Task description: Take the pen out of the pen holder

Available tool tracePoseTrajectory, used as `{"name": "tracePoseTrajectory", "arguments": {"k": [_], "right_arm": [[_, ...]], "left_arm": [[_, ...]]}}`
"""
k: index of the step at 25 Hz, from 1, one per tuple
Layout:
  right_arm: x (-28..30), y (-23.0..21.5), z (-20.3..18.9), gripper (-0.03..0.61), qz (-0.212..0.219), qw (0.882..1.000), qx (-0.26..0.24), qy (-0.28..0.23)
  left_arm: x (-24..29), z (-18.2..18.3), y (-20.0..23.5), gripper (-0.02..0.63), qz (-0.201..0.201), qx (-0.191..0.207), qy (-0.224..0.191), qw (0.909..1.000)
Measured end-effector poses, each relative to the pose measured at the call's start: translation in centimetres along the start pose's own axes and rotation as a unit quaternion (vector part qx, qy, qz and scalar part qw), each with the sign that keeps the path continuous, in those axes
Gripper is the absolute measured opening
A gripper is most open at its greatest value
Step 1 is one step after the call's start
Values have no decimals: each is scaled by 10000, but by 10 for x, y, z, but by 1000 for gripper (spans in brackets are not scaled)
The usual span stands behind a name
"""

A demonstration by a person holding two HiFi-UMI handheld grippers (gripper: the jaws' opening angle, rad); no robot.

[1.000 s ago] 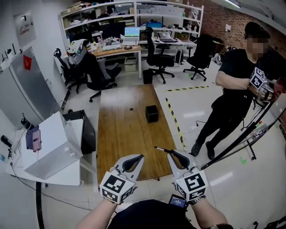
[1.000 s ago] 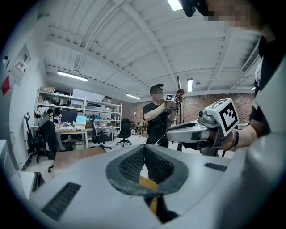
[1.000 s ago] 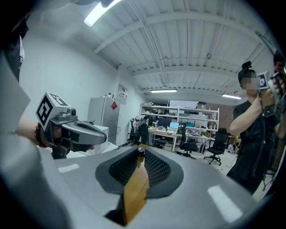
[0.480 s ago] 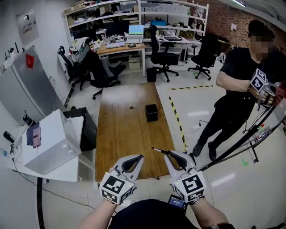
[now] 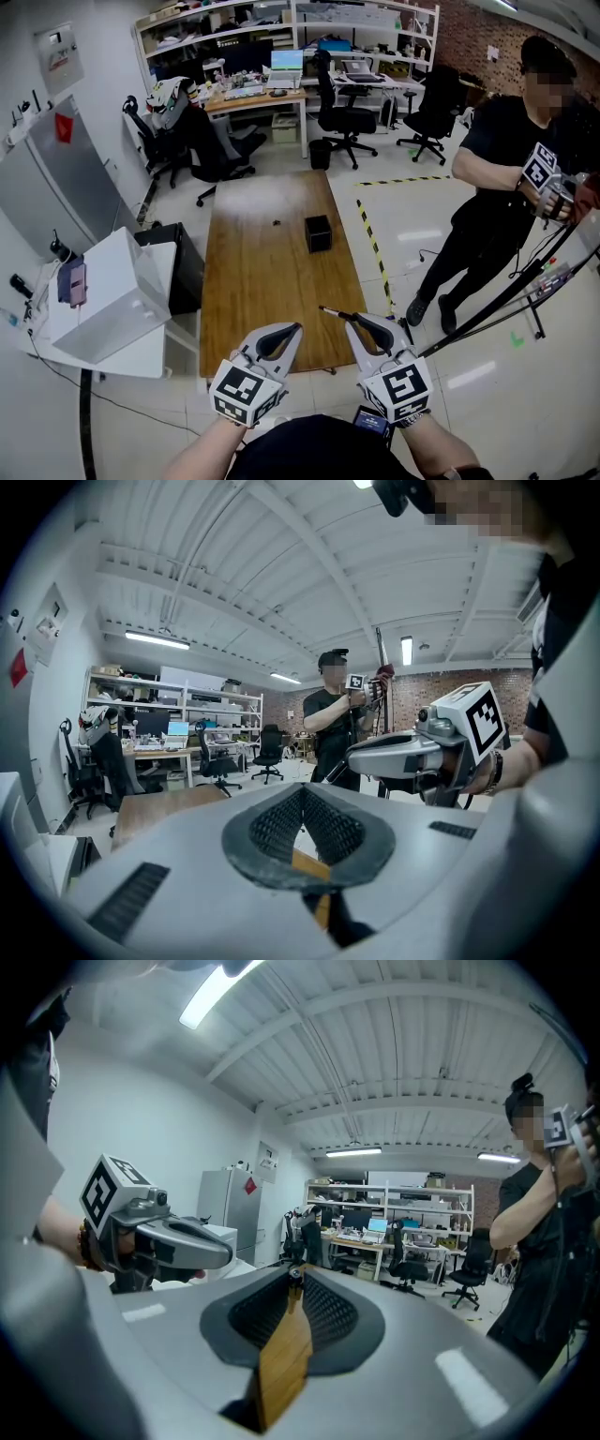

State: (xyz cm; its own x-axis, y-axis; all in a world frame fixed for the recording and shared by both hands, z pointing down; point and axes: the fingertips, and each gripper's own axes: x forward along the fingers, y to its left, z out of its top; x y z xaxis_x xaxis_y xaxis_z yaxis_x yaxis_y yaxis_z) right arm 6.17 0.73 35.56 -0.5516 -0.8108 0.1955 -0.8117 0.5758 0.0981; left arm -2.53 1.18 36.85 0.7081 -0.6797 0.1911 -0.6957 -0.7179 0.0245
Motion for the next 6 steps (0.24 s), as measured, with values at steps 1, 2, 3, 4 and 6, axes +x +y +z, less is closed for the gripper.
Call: {"name": "tracePoseTrajectory", "arguments": {"k": [1, 2, 3, 4, 6], "right_arm": [[0, 0, 0, 49, -3, 10000, 3, 4], [-1, 0, 0, 49, -5, 10000, 4, 9], [-2, -1, 0, 49, -8, 10000, 5, 16], [-2, -1, -1, 49, -11, 10000, 6, 23], [-4, -3, -2, 49, -16, 10000, 9, 37]], "left_arm": [[0, 0, 0, 5, -1, -7, 2, 10000], [0, 1, -1, 5, -8, -3, 5, 10000], [0, 1, -2, 5, -16, 9, 9, 10000], [1, 1, -3, 5, -22, 22, 14, 10000], [2, 0, -5, 5, -30, 58, 25, 10000]]}}
